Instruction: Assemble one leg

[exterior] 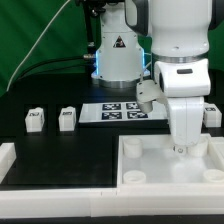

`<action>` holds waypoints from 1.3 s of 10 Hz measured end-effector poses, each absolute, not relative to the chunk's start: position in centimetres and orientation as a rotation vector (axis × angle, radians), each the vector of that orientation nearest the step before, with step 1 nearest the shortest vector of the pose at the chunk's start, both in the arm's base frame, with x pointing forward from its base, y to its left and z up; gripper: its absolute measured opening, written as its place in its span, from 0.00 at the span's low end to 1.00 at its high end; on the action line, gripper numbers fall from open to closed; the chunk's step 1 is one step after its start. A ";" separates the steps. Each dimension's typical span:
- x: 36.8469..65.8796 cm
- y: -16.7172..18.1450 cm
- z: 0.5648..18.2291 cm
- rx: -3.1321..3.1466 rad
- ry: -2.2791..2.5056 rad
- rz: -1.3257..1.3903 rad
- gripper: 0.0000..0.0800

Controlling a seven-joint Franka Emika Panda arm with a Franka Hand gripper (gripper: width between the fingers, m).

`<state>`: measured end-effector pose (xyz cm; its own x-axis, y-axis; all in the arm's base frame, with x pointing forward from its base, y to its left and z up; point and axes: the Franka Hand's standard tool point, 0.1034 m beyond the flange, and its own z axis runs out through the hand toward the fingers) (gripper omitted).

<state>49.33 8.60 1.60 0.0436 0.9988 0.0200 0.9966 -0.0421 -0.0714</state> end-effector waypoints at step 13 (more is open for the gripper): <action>45.4 7.1 5.4 -2.624 -1.673 0.086 0.81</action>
Offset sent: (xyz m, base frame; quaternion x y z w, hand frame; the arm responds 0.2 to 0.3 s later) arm -0.0324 -0.0123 0.0289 -0.0010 -0.0185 0.0113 0.9998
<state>45.41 7.06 5.45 0.4209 0.9066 -0.0313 0.9050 -0.4220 -0.0533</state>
